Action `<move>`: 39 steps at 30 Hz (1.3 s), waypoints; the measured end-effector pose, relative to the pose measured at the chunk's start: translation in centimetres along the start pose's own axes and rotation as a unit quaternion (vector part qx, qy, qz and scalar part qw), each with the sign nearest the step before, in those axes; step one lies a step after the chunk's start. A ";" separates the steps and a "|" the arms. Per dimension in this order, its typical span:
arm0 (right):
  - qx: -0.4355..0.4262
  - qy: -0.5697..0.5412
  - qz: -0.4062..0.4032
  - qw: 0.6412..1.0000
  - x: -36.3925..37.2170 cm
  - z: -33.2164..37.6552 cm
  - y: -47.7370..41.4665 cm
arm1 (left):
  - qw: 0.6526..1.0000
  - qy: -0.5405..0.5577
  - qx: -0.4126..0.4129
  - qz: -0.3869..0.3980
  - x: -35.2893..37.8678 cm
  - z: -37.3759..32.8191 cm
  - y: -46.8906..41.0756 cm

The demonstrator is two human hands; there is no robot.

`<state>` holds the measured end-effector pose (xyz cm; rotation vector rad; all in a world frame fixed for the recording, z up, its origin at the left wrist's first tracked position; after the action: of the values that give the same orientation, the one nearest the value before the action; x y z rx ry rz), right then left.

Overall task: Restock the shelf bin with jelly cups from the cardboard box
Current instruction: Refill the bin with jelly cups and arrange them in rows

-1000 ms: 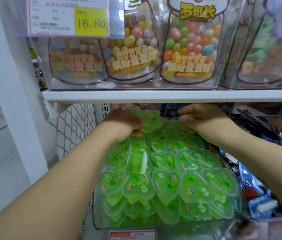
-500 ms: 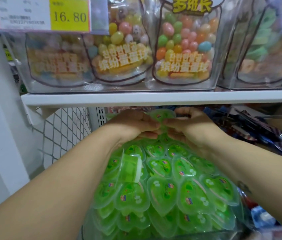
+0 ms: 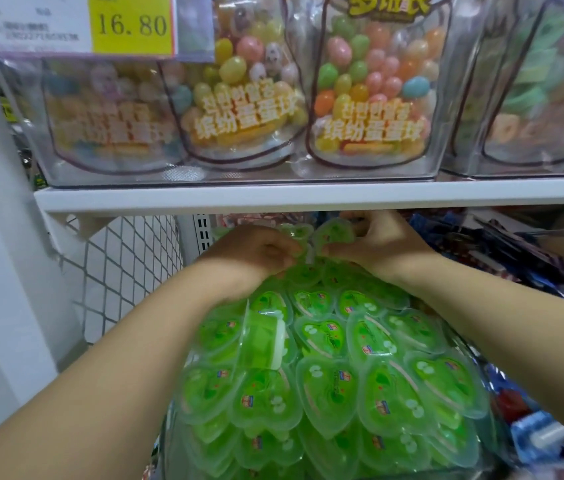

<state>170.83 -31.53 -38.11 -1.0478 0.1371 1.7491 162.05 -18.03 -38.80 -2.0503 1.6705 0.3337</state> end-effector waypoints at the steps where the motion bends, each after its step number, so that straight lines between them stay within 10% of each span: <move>1: -0.019 0.014 0.008 1.000 -0.2 0.1 -0.1 | 1.000 -0.011 0.009 -0.023 -0.6 0.1 0.1; 39: -0.059 0.169 0.031 0.983 -1.3 1.0 3.3 | 0.995 -0.032 0.015 -0.093 -3.2 1.3 5.9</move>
<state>167.66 -33.40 -37.84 -1.4373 0.2837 1.6368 155.70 -15.50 -39.65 -2.1297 1.4242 0.3055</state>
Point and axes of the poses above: each hand's wrist, its own y-axis away from the middle knuckle, its own x-axis out of the palm, z = x × y, the point moved 7 cm from there along -y, towards the middle knuckle, and after that the axes turned 12 degrees about y, right-handed, at the moved point
